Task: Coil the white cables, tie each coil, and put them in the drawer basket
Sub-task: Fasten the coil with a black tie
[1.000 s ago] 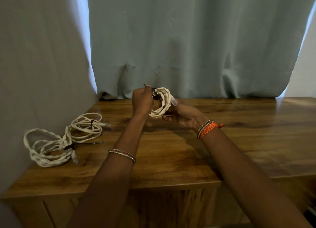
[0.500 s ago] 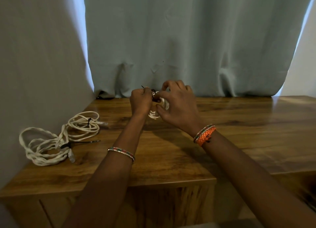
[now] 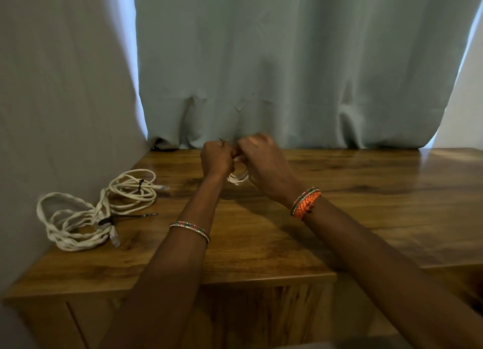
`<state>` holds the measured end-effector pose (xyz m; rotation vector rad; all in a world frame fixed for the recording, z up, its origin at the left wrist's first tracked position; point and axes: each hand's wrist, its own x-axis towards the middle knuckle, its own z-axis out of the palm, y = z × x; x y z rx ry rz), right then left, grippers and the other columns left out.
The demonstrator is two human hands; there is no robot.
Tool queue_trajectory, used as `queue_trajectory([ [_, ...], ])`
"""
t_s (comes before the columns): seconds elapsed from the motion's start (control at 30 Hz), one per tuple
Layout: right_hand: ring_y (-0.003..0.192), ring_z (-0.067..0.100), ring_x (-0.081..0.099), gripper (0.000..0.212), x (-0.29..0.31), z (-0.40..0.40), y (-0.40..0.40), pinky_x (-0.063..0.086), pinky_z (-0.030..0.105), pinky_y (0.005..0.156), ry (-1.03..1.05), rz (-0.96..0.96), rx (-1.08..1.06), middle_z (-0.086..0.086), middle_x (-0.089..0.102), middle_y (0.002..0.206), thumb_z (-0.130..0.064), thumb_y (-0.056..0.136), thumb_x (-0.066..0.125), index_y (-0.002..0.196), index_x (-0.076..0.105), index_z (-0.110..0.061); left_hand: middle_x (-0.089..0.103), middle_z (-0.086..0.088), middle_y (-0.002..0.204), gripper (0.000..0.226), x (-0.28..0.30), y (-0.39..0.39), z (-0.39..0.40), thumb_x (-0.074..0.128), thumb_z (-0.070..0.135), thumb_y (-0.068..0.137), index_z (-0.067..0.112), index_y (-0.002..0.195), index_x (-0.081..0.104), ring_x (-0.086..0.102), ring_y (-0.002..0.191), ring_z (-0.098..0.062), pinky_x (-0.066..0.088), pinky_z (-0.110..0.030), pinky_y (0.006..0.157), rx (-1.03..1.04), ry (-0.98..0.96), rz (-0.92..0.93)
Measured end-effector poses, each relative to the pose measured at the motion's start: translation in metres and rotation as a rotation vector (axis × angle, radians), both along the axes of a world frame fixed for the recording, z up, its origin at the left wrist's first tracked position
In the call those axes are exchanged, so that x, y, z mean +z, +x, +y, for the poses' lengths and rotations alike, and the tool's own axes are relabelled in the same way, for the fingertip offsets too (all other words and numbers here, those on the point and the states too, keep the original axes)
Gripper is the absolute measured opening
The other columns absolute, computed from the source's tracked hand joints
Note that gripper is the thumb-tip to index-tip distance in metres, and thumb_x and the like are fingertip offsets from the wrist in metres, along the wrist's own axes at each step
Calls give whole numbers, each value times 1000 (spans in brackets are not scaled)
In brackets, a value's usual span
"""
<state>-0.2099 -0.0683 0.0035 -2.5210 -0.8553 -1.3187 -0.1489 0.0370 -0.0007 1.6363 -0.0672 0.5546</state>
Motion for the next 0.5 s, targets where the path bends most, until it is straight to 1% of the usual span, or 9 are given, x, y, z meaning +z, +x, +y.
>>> queue_trajectory([
  [0.07, 75, 22, 58, 8, -9, -1, -2, 44, 28, 65, 226, 84, 105, 10, 62, 85, 1, 85, 56, 92, 57, -3, 58, -22, 58, 38, -3, 2, -2, 51, 20, 90, 3, 58, 61, 51, 51, -27, 44, -37, 55, -11, 73, -22],
  [0.13, 71, 16, 59, 7, -13, -2, 1, 47, 25, 62, 499, 69, 182, 7, 64, 81, 3, 86, 55, 89, 58, -3, 67, -23, 74, 33, -4, 3, -7, 51, 25, 92, 7, 70, 67, 60, 63, -31, 49, -38, 63, -18, 135, -52],
  [0.17, 70, 14, 60, 7, -11, -1, 4, 48, 22, 61, 631, 57, 195, 5, 64, 79, 2, 87, 55, 87, 58, -4, 68, -22, 80, 31, -4, 2, -9, 51, 28, 92, 10, 75, 70, 63, 71, -33, 49, -37, 66, -19, 163, -73],
  [0.2, 68, 11, 61, 9, -8, -1, 9, 49, 21, 60, 764, 62, 186, 2, 65, 76, 1, 87, 55, 85, 60, -6, 69, -20, 83, 30, -5, 2, -12, 52, 30, 92, 11, 79, 71, 64, 77, -34, 48, -35, 66, -5, 209, -87],
  [0.27, 64, 8, 63, 14, -3, -2, 22, 53, 23, 58, 992, 127, 131, -1, 66, 71, 1, 86, 56, 79, 63, -10, 70, -15, 85, 28, -9, -2, -20, 54, 34, 90, 13, 83, 71, 64, 84, -33, 40, -30, 62, 62, 336, -117],
  [0.33, 63, 8, 65, 16, -4, -6, 35, 56, 31, 61, 1064, 166, 49, -2, 68, 69, -1, 84, 58, 74, 66, -11, 70, -13, 83, 25, -15, -6, -23, 57, 33, 89, 13, 82, 71, 63, 83, -32, 38, -29, 60, 120, 437, -186],
  [0.4, 66, 10, 67, 15, -8, -10, 41, 58, 36, 66, 1069, 189, 29, 0, 70, 70, -4, 83, 61, 74, 70, -12, 71, -14, 81, 22, -16, -6, -23, 58, 28, 89, 13, 82, 72, 63, 80, -32, 42, -32, 61, 155, 497, -248],
  [0.5, 72, 12, 69, 9, -12, -11, 41, 58, 38, 72, 1047, 226, 42, 2, 73, 75, -8, 81, 66, 80, 74, -12, 72, -14, 85, 18, -18, -1, -17, 58, 22, 88, 14, 88, 74, 65, 82, -33, 50, -37, 68, 151, 532, -285],
])
